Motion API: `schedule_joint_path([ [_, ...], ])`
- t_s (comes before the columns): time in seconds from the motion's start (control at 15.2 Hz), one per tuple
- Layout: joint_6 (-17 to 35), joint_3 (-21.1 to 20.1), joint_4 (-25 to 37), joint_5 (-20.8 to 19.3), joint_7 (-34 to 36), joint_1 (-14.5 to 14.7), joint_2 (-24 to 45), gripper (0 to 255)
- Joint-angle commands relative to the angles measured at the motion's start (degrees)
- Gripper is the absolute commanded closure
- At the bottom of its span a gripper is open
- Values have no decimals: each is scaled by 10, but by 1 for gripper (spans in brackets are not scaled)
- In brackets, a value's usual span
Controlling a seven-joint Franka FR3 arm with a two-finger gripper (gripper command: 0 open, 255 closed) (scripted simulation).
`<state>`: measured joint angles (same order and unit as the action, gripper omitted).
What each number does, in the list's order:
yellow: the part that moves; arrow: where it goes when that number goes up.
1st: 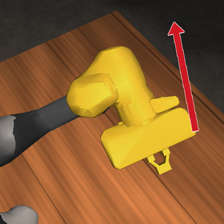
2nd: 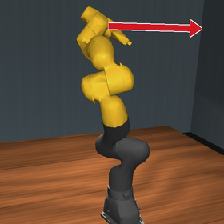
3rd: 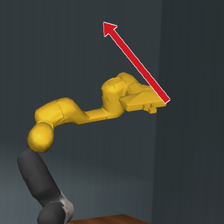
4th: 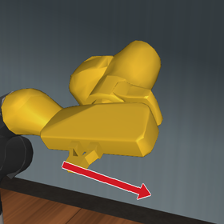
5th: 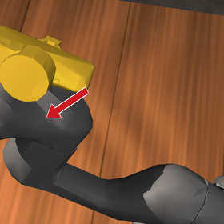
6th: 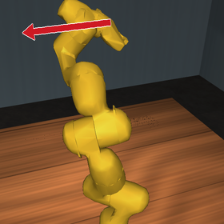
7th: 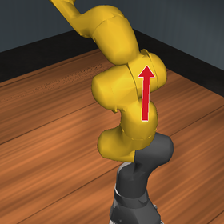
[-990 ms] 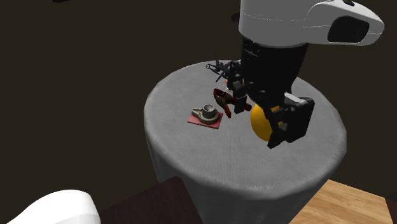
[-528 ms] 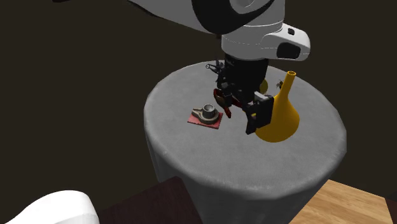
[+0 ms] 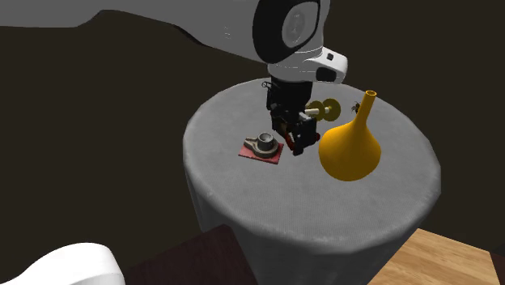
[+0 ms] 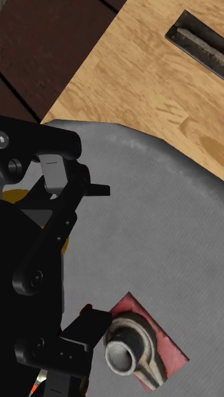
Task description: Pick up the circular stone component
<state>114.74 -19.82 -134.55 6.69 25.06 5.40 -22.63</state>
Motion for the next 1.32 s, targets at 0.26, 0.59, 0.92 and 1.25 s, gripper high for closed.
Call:
schedule_joint_path([
  [0.26, 67, -60, 49, -27, 89, 5, 122, 0],
  [0.59, 104, -93, 110, -80, 172, 15, 234, 0],
  [0.92, 120, -102, 191, -149, 254, 47, 352, 0],
  [1.25, 119, -90, 275, -199, 309, 91, 450, 0],
])
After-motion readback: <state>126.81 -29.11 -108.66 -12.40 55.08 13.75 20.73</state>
